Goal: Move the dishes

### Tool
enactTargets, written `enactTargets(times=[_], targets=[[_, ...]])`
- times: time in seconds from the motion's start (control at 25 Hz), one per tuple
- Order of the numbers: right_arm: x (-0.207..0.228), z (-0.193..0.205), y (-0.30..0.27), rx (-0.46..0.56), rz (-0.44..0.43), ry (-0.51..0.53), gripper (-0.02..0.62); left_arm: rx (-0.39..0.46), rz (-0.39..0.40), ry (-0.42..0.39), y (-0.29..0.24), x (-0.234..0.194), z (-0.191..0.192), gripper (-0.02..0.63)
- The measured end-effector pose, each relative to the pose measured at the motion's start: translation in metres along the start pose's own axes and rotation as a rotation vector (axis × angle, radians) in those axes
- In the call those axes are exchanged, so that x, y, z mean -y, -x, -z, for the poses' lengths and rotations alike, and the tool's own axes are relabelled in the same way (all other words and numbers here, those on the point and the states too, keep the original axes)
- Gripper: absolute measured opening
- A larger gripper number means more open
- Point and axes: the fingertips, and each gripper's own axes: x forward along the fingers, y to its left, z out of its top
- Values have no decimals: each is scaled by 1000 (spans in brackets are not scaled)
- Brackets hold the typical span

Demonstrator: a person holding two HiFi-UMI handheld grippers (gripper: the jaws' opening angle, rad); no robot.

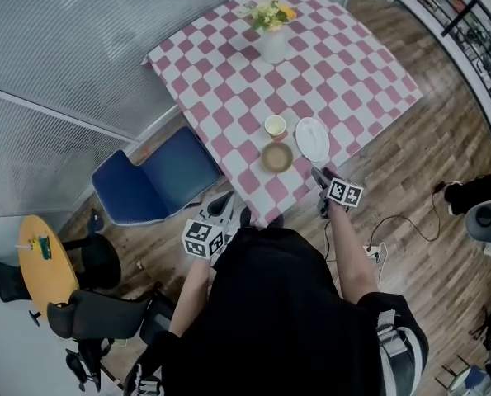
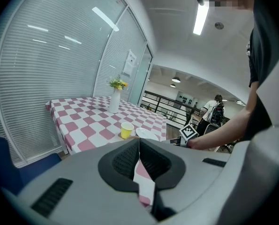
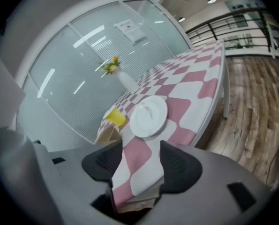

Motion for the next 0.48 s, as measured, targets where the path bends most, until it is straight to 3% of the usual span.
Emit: enactTargets(times=[0.12,0.36,0.48], targets=[[-18,14,10,-21,-16,174,200,-9,44,-23,-1,1,1,21],[-56,20,41,12,-32,354,33,-26,123,-56,-10,-4,-5,21],[-77,16,56,10,-42,450,17,-20,166,-79,-19,-4,-19,21]])
